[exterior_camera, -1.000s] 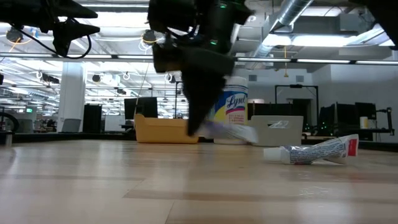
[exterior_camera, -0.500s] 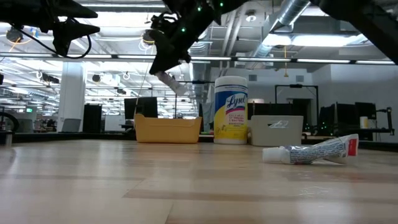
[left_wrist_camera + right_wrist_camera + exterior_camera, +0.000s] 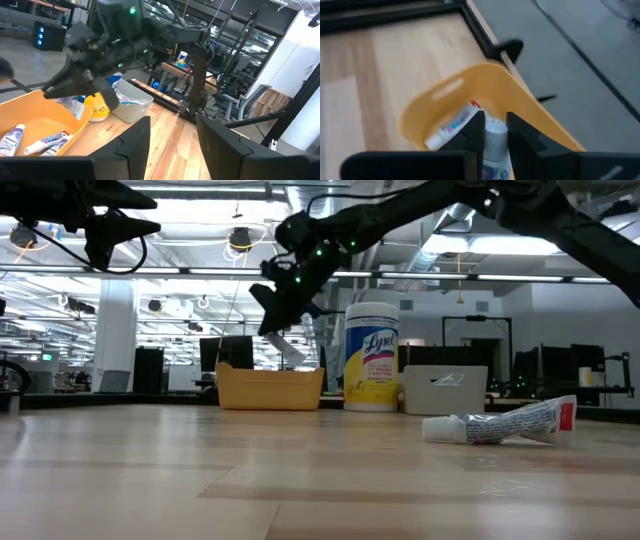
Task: Pick & Place Travel size toiletries
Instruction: Put the violet toothpaste into the yellow bin
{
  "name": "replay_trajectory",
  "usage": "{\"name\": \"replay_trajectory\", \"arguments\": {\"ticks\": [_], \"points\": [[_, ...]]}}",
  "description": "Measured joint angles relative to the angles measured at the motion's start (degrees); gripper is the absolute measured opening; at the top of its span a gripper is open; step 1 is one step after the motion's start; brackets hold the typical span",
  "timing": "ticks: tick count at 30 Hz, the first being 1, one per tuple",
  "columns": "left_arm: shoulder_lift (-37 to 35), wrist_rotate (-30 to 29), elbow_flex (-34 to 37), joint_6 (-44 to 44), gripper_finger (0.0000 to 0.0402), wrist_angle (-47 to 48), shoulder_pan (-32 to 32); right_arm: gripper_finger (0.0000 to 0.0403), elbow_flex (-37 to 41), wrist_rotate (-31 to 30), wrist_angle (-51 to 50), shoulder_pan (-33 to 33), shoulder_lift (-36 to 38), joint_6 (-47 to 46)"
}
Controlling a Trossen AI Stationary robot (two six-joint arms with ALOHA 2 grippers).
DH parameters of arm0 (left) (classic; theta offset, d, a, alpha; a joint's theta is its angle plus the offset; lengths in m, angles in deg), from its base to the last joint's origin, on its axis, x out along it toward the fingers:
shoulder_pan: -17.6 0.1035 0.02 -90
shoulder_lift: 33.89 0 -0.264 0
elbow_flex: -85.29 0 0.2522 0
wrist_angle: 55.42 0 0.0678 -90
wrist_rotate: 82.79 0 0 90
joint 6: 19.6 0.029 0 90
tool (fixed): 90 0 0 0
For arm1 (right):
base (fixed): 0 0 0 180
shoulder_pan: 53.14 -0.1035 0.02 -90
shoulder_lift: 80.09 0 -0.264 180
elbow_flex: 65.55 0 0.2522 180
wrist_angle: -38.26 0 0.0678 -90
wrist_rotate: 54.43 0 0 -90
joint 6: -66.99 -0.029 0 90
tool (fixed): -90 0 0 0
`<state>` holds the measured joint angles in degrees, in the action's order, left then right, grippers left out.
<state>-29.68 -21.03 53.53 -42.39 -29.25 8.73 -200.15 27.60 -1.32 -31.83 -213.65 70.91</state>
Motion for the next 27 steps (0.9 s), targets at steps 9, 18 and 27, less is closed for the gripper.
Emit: {"name": "replay_trajectory", "arguments": {"ticks": [9,18,27], "points": [[0.0,-0.1,0.0,0.01,0.0159,-0.04,-0.02,0.0082,0.04,-4.49,-0.34,0.56,-0.81,-0.46],[0.0,-0.42,0.0,0.01,0.0159,-0.04,-0.02,0.0181,-2.34,-3.8,-6.41,1.03,0.1,-0.46],[0.0,-0.42,0.0,0.01,0.0159,-0.02,-0.02,0.0217,-12.07,1.5,-28.12,-4.51,11.06,1.11]]}}
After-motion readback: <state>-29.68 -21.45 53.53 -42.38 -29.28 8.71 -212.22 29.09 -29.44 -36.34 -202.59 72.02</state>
